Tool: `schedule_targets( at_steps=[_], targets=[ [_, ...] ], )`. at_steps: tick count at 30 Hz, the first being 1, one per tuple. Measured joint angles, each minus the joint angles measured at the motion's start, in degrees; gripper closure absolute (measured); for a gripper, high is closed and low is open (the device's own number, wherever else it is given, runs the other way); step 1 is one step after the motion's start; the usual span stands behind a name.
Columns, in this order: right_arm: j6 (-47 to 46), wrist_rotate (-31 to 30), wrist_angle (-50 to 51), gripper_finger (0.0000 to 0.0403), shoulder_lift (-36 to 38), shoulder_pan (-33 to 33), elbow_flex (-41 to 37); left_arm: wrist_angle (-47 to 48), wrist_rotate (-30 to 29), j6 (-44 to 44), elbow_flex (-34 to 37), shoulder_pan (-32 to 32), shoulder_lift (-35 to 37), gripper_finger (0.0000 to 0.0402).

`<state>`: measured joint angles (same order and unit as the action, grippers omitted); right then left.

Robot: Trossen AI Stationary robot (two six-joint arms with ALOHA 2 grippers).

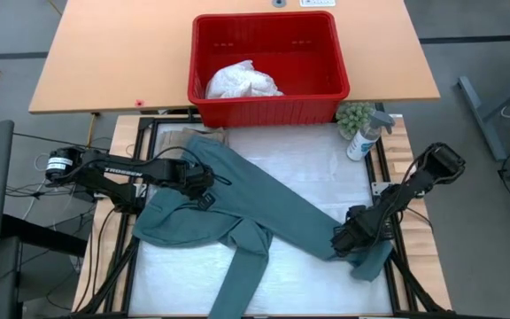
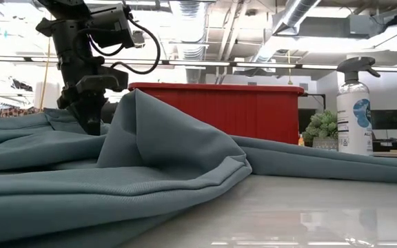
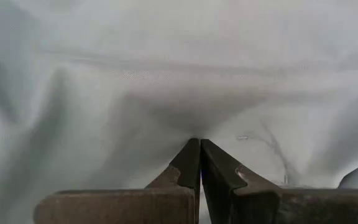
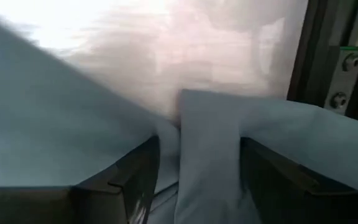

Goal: Fold Laundry from Bin
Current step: Fold the blue pants in the red bin

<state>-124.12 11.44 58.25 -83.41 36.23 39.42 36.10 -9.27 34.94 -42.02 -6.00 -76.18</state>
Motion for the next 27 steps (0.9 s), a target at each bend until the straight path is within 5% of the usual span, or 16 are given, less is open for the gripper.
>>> schedule_targets(
  at_steps=[5, 14, 22, 27],
  targets=[
    [-0.41, 0.72, -0.26, 0.0209, 0.02, -0.01, -0.46, 0.10, 0.47, -0.02, 0.00, 0.02, 0.00, 0.0401],
    [1.46, 0.79, -0.61, 0.0378, -0.05, 0.11, -0.41, 0.30, 0.47, -0.04, 0.02, 0.00, 0.00, 0.0401],
    [7.55, -0.28, 5.80, 0.0384, 0.03, -1.00, 5.90, 0.34, 0.47, 0.02, 0.02, 0.00, 0.00, 0.0401],
    [14.58, -7.43, 7.80, 0.0385, 2.92, -3.14, 13.64, 0.34, 0.47, 0.26, 0.02, 0.00, 0.00, 0.0401]
  ],
)
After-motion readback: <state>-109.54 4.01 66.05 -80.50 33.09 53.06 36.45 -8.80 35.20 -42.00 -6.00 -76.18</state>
